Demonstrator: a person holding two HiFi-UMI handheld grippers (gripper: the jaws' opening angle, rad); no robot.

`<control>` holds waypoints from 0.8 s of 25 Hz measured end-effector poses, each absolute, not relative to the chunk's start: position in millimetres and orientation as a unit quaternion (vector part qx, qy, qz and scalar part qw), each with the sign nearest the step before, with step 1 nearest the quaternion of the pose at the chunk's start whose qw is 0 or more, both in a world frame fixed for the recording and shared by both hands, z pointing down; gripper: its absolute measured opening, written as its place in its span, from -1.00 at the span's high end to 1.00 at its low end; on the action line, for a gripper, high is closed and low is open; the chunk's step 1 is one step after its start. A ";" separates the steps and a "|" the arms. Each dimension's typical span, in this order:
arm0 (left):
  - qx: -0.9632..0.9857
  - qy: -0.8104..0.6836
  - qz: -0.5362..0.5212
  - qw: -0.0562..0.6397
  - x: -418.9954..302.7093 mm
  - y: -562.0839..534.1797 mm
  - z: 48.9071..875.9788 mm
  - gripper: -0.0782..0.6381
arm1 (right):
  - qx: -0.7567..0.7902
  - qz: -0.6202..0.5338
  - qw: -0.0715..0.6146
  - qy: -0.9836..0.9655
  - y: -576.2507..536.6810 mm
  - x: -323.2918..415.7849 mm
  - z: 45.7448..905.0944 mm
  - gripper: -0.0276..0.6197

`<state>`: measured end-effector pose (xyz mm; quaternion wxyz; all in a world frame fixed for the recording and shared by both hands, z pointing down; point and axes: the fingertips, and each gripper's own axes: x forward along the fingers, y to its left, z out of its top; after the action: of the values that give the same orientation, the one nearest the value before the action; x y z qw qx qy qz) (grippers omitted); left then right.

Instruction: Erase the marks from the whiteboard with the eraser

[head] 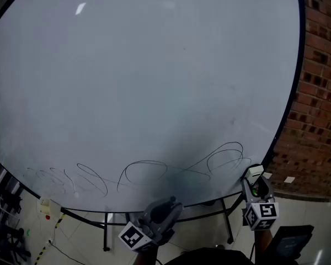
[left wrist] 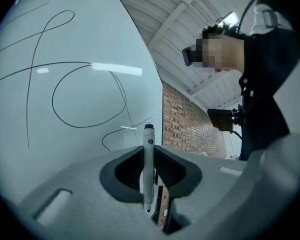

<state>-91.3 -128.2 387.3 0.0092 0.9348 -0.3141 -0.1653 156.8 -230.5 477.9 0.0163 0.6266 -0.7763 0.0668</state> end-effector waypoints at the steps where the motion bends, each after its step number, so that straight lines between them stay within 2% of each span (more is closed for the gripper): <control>1: 0.935 -0.313 -0.166 0.009 -90.6 -128.0 387.0 0.61 | 0.627 0.068 0.016 -0.776 -230.5 155.1 473.9 0.21; 10: 0.934 -0.316 -0.169 0.010 -93.5 -126.0 385.4 0.61 | 0.621 0.081 0.008 -0.779 -227.5 138.8 468.4 0.22; 16: 0.932 -0.320 -0.171 0.009 -97.0 -124.2 383.5 0.61 | 0.520 0.040 0.072 -0.850 -207.5 46.2 481.5 0.22; 20: 0.932 -0.319 -0.171 0.008 -94.8 -121.7 382.7 0.61 | 0.508 0.034 0.081 -0.857 -205.1 39.7 483.6 0.22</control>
<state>-94.8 -121.7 382.7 0.0075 0.9321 -0.3193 -0.1710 39.7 -205.1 483.6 0.0813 0.5083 -0.8566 0.0343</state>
